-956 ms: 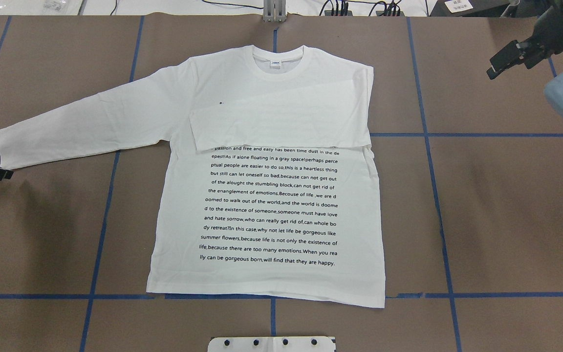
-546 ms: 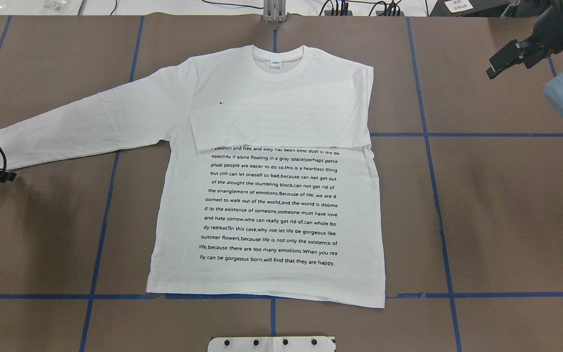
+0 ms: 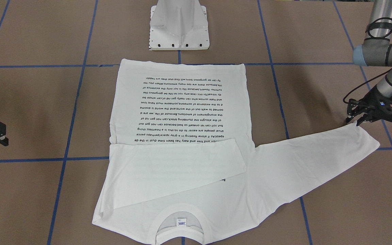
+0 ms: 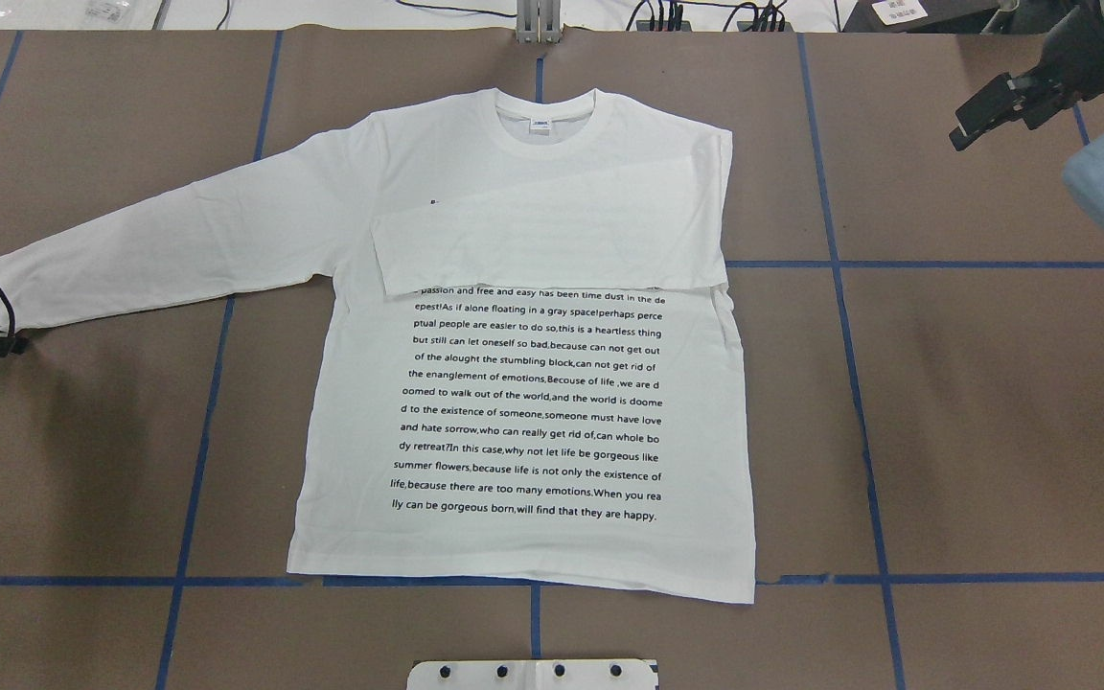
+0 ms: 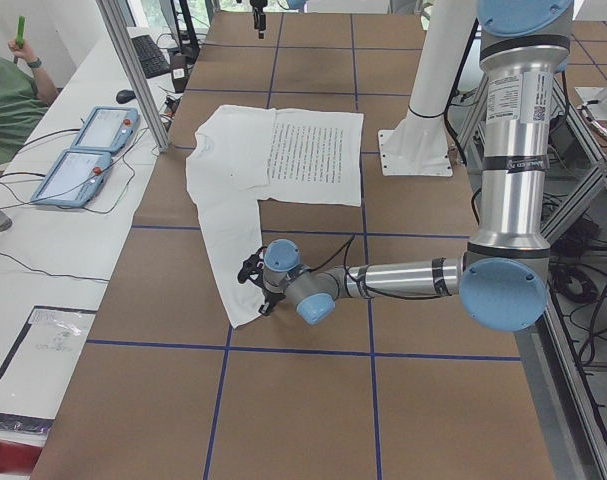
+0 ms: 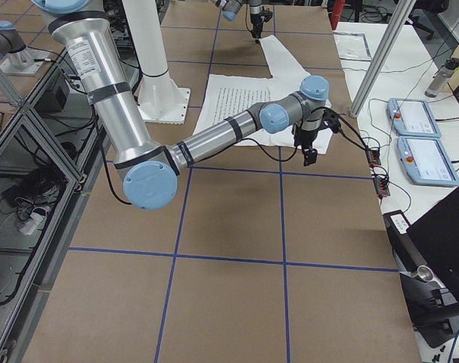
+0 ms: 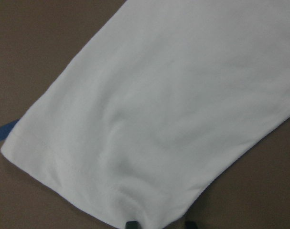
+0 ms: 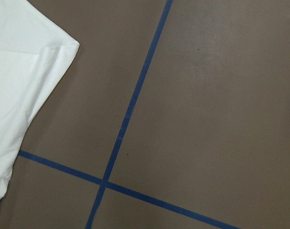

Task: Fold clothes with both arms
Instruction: 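Grasp the cuff of the other sleeve with the left gripper, then fold the held sleeve across the chest toward the collar with the left gripper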

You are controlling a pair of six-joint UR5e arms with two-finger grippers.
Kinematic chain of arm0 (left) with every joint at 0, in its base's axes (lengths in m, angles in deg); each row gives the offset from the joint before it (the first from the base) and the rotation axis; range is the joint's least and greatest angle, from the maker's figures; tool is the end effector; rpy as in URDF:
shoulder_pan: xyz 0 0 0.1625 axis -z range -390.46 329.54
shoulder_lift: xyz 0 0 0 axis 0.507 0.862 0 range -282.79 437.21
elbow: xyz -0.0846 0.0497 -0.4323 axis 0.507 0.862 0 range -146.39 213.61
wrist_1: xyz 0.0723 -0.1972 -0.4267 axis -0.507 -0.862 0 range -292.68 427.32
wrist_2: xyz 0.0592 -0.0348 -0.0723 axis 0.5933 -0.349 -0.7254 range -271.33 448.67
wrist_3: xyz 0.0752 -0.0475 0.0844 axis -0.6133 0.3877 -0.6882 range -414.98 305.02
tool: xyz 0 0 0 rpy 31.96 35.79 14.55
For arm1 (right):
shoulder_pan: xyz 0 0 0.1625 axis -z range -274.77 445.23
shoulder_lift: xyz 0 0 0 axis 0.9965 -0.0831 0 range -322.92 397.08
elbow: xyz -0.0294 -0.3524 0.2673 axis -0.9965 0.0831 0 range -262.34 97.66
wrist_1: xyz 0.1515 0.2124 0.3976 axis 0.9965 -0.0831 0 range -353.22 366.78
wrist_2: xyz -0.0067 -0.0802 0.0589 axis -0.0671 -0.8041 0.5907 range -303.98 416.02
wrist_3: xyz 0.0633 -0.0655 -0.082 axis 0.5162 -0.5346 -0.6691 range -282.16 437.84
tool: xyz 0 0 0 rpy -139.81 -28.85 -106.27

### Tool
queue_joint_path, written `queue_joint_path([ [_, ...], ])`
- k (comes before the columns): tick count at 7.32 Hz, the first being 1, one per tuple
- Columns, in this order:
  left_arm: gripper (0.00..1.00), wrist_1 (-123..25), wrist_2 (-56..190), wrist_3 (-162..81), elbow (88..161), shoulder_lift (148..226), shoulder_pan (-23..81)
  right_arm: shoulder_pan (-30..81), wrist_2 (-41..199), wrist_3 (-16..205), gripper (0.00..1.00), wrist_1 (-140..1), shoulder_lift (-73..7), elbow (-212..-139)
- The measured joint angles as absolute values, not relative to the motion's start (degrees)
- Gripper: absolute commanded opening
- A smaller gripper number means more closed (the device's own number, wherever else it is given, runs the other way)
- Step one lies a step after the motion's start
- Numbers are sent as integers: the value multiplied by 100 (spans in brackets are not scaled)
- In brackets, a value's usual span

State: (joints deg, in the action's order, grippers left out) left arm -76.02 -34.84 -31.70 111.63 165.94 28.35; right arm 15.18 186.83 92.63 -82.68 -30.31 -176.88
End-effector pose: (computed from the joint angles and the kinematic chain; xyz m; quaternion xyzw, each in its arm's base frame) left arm 0.2425 -0.5273 0.7244 0.1679 0.3909 0.1606 0.8906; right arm -0.1915 -0.6836 0.3992 0.1130 -0.3900 -0.1243 0.9054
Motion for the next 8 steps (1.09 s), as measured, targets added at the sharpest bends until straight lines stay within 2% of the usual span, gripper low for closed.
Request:
queue_joint_path([
  [5, 0, -7514, -3541, -3269, 11500, 16727, 3093, 1518, 18689, 9296, 100, -8269, -3042, -17760],
  [8, 0, -6238, -3734, -3115, 12009, 17576, 3561, 1519, 18689, 9304, 100, -8269, -3051, -17770],
])
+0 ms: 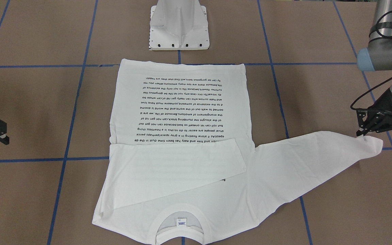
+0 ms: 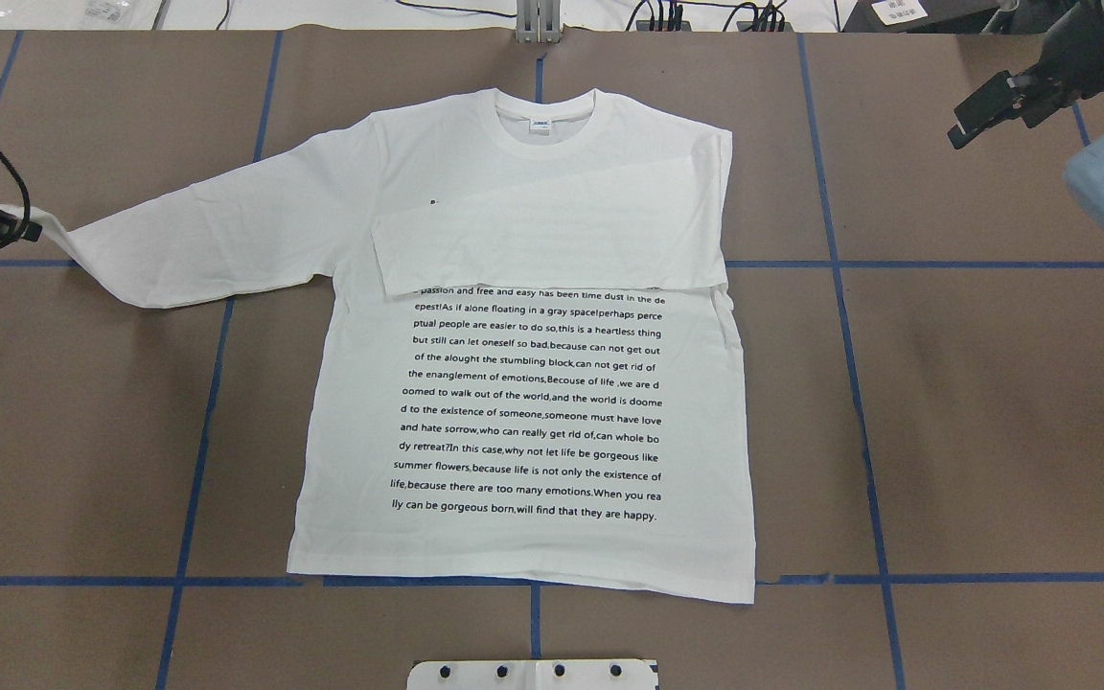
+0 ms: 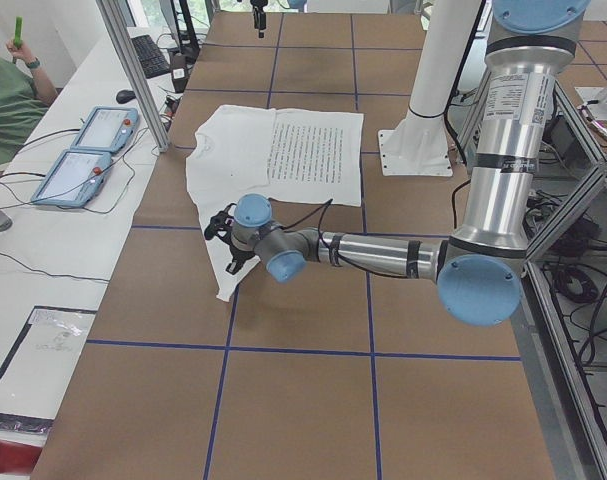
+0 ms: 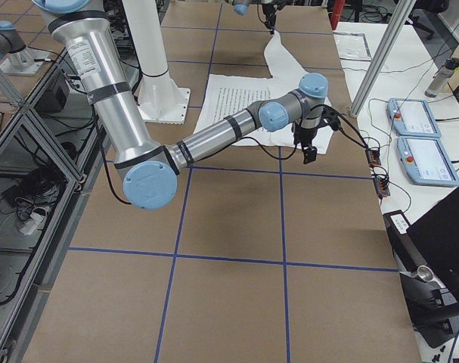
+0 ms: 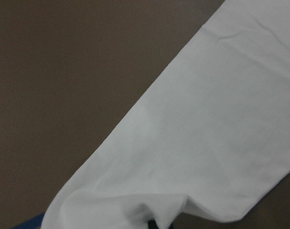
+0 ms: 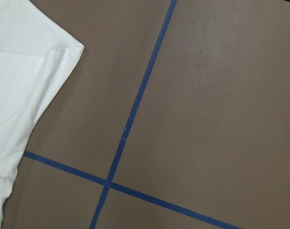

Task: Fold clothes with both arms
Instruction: 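Fold the held sleeve across the chest toward the collar with the left gripper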

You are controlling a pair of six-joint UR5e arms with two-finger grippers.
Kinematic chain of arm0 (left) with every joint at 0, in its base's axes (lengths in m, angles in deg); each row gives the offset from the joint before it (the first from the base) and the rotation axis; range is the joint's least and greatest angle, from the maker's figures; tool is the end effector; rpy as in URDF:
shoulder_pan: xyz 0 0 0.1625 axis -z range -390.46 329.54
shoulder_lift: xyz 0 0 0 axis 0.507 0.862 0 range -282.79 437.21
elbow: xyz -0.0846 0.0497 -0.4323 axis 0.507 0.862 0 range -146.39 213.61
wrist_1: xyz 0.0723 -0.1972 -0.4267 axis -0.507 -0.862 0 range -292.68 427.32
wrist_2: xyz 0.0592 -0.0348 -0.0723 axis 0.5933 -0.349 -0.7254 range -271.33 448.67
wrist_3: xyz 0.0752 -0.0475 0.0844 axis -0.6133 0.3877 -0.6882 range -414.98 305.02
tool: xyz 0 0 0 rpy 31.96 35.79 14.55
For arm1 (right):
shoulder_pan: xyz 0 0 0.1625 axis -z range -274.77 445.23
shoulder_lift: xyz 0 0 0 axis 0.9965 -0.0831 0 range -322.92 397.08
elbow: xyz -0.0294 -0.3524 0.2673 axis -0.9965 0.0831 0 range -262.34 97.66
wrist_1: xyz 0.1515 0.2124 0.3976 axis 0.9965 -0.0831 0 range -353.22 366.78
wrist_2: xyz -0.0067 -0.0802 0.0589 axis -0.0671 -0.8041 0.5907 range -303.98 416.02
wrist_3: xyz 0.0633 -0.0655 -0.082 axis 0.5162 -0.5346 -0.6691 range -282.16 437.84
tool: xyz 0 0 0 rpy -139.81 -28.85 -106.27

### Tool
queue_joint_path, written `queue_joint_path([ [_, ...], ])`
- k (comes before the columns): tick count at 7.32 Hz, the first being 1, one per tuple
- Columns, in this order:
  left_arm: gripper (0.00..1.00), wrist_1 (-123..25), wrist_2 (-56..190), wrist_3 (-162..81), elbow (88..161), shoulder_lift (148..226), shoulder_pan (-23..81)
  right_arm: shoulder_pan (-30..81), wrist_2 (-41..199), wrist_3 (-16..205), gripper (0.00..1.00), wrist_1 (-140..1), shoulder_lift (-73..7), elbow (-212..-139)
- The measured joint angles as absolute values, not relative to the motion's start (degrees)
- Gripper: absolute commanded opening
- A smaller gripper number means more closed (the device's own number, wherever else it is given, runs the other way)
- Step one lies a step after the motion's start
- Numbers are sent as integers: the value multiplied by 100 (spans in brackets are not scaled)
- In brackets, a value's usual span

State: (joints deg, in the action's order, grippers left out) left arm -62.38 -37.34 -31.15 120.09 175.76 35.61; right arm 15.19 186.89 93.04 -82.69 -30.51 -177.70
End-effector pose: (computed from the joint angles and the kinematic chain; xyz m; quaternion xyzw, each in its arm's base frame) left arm 0.2122 -0.6293 0.5612 0.2152 0.4078 0.1184 0.8794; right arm -0.1906 -0.6804 0.3940 0.1161 -0.3919 -0.1230 0.9043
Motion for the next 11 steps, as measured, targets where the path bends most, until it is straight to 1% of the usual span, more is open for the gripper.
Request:
queue_joint_path([
  [2, 0, -4907, -3760, -2459, 12465, 18511, 3616, 1519, 18689, 9305, 100, -8269, -3066, -17766],
  [3, 0, -4488, -3767, -1914, 12582, 19009, 3552, 1518, 18689, 9305, 100, -8269, -3072, -17761],
  [4, 0, -4312, -3763, -1268, 12633, 19449, 3344, 1518, 18688, 9305, 100, -8269, -3078, -17753],
  [7, 0, -4234, -3570, 459, 12606, 20563, 2290, 1518, 18681, 9305, 100, -8269, -3090, -17725],
  [9, 0, -4285, -3126, 945, 12169, 21280, 1620, 1518, 18680, 9305, 100, -8269, -3106, -17726],
  [11, 0, -4554, -2901, 1226, 11316, 22025, 1200, 1518, 18678, 9307, 100, -8269, -3114, -17733],
])
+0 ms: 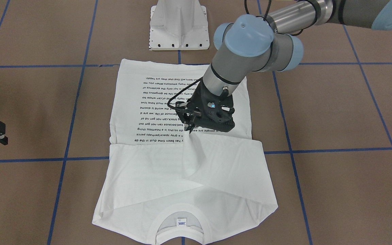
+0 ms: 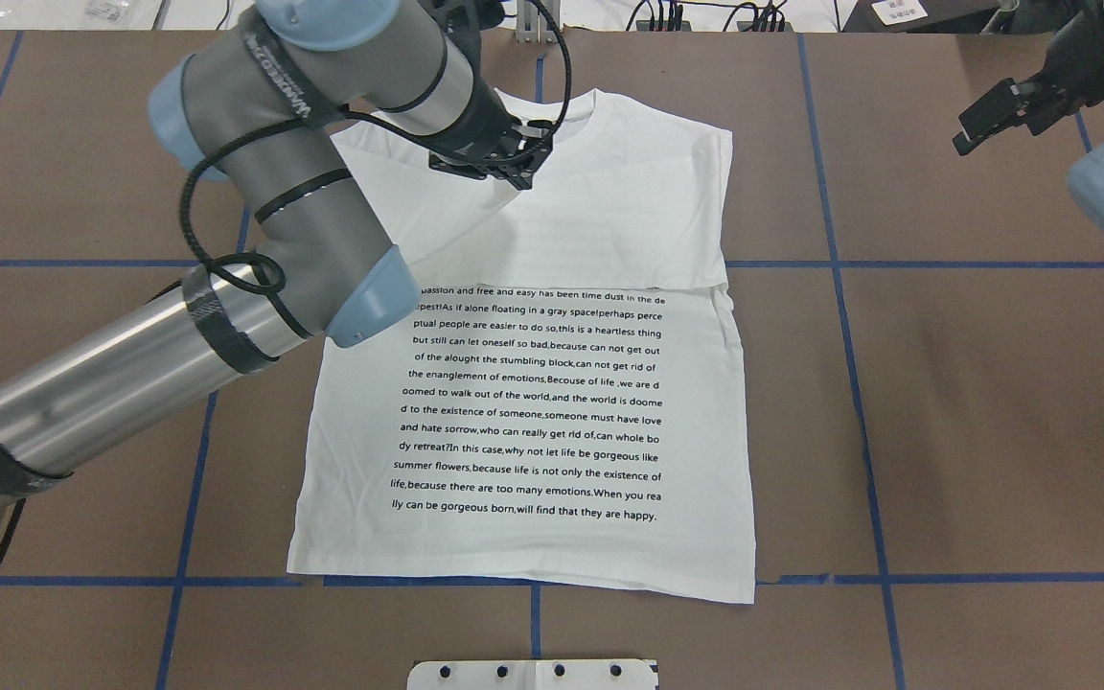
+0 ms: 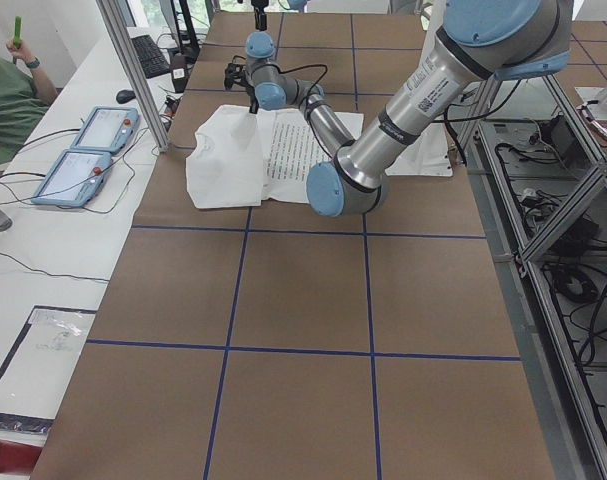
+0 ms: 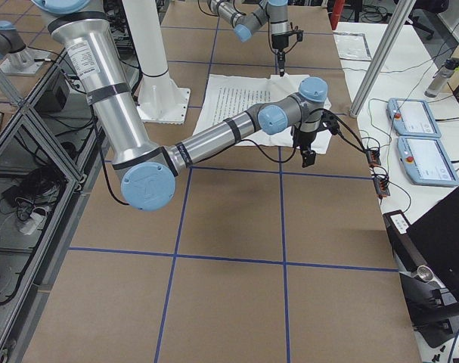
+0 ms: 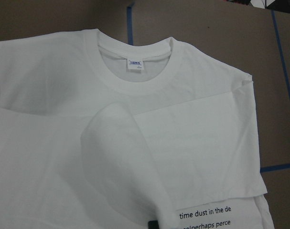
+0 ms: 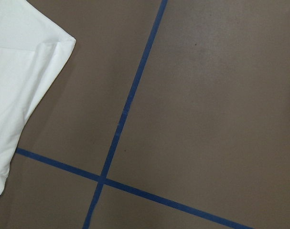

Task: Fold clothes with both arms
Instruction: 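Fold the held sleeve across the chest toward the collar with the left gripper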

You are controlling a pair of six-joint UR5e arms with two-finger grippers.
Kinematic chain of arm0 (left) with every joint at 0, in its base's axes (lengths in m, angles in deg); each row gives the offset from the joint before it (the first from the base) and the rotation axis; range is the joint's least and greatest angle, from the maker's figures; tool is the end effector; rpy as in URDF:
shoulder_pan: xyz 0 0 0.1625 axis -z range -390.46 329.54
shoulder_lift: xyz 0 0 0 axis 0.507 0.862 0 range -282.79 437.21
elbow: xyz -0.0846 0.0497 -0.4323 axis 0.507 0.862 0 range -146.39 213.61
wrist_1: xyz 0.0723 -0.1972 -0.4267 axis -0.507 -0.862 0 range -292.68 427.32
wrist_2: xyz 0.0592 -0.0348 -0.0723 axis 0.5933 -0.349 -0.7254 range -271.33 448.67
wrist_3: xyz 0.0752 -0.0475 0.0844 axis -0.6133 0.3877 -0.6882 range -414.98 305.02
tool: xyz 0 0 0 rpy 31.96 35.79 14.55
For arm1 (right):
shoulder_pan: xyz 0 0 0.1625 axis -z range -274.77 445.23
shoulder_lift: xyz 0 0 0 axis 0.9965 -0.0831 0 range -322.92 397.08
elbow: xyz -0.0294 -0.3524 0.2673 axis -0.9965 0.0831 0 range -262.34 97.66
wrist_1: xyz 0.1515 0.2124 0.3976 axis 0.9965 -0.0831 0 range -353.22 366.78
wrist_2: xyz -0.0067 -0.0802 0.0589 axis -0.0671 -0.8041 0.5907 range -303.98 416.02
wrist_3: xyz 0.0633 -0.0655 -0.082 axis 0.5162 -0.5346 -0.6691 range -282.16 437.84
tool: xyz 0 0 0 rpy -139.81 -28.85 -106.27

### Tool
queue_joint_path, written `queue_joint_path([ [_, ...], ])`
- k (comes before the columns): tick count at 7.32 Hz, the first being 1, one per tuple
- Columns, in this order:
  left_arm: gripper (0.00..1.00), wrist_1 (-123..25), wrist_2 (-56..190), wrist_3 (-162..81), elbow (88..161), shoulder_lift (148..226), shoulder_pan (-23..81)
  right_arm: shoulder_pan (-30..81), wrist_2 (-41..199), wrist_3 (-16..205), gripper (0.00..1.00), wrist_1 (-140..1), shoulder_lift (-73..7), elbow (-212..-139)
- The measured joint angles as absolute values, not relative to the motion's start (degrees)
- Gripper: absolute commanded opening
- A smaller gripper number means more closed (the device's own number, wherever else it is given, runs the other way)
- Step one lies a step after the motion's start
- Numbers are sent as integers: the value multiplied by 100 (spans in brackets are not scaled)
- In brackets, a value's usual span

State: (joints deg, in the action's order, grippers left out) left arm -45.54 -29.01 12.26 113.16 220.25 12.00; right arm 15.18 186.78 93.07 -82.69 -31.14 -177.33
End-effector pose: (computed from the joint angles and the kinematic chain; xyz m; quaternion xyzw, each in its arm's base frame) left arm 0.5611 -0.6171 0.0746 0.1134 0.5506 -0.0124 0.8269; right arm -0.1898 -0.6792 0.4053 0.1086 -0.3894 -0.1196 0.9068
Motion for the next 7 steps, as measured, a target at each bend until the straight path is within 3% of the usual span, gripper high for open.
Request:
queue_joint_path([
  [4, 0, -5455, -2637, 1407, 10553, 22340, 397, 1518, 18676, 9331, 100, -8269, -3143, -17742],
  [5, 83, -5678, -2565, 1409, 10440, 22364, 238, 1518, 18674, 9339, 100, -8267, -3150, -17748],
  [6, 100, -5902, -2524, 1410, 10296, 22388, 115, 1518, 18670, 9344, 100, -8263, -3153, -17751],
  [7, 100, -6073, -2484, 1405, 10195, 22406, 3, 1521, 18662, 9347, 100, -8261, -3151, -17747],
])
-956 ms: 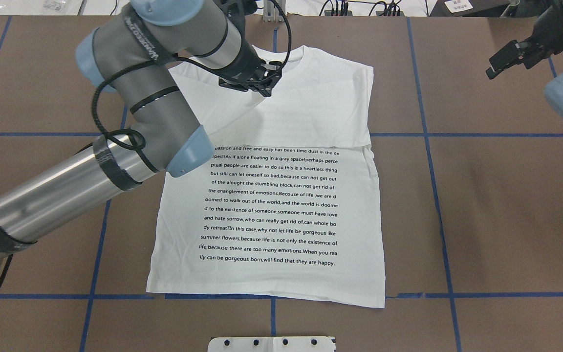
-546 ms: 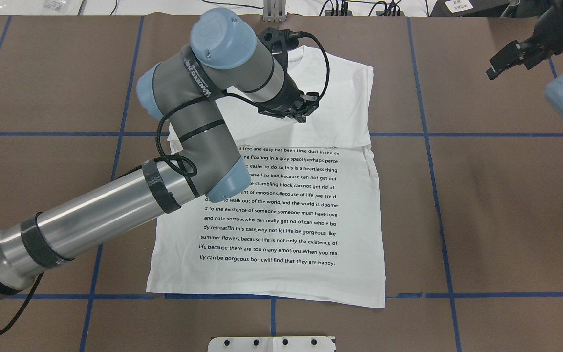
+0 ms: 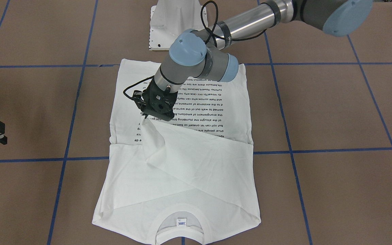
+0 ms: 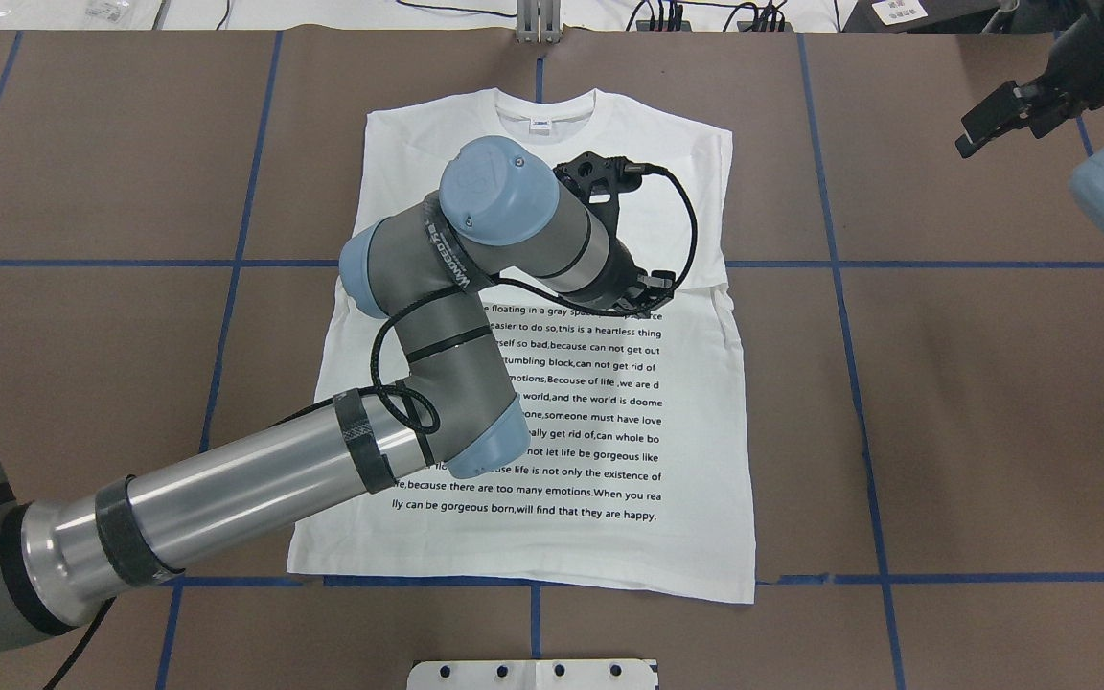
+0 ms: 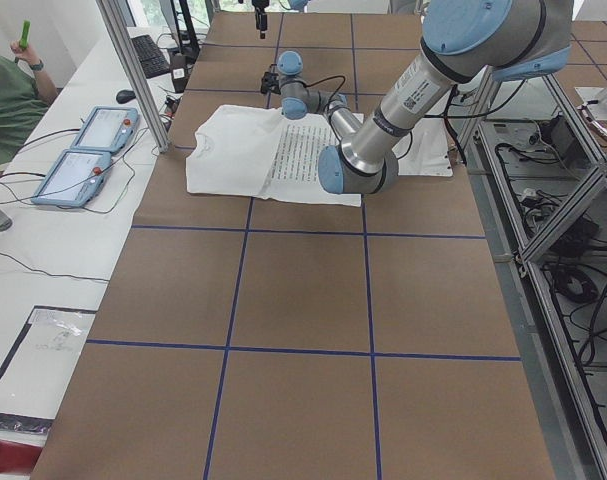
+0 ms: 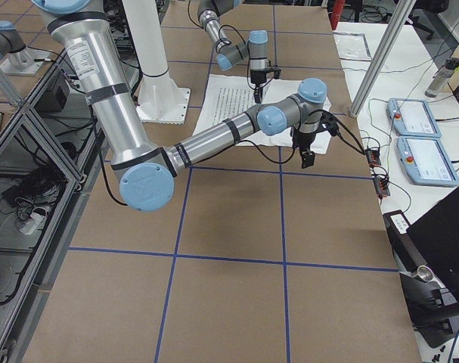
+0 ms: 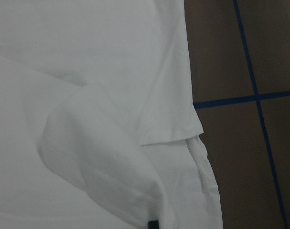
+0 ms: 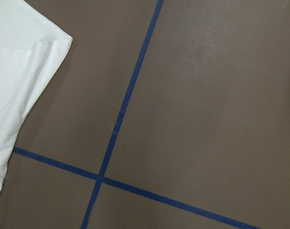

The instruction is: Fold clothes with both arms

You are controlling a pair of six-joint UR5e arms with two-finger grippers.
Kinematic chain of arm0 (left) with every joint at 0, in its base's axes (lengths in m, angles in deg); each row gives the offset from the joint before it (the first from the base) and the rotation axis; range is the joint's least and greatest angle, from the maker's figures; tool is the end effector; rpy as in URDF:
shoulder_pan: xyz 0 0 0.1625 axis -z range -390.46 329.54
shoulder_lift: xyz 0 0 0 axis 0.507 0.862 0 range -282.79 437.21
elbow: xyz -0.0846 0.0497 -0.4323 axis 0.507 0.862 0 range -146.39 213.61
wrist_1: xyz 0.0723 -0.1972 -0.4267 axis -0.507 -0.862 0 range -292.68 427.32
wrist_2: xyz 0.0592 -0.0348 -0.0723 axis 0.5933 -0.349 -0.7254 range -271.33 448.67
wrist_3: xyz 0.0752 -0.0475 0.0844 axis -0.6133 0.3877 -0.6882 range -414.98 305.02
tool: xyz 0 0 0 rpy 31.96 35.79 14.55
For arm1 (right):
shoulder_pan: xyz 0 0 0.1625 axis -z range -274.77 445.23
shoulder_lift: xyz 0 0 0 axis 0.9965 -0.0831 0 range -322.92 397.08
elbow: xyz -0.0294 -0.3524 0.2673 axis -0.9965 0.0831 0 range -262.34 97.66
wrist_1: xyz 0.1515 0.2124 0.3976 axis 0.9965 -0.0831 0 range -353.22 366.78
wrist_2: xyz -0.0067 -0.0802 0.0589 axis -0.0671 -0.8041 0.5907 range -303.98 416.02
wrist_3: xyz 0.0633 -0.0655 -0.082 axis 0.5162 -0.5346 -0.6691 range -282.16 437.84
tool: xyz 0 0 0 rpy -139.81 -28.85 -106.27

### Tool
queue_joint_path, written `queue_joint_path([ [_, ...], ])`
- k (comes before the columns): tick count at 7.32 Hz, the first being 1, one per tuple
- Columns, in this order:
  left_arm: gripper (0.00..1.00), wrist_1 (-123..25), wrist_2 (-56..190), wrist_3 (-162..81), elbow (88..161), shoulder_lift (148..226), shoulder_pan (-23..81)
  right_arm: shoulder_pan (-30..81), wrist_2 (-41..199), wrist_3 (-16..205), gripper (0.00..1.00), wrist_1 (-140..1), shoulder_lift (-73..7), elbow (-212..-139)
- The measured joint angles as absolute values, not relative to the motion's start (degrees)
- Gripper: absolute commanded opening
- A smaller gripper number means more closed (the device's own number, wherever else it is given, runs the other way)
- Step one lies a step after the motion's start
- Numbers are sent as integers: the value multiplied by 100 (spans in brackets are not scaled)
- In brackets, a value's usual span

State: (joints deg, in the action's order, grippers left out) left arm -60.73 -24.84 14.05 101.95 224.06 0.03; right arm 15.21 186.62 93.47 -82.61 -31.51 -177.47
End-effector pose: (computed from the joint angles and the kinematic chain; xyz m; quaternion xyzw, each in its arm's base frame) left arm 0.7160 -0.5196 0.0788 0.1063 0.5970 0.0559 0.7932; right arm -0.1893 -0.6774 0.4086 0.1065 -0.3883 -0.1160 0.9080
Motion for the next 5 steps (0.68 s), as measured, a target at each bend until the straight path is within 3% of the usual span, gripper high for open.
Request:
queue_joint_path([
  [3, 100, -6021, -2397, 1314, 10280, 22343, -15, 1692, 18623, 9513, 100, -8266, -3004, -17686],
  [5, 100, -5222, -2839, 824, 10836, 21935, 394, 2143, 18549, 10308, 100, -8273, -2602, -17565],
])
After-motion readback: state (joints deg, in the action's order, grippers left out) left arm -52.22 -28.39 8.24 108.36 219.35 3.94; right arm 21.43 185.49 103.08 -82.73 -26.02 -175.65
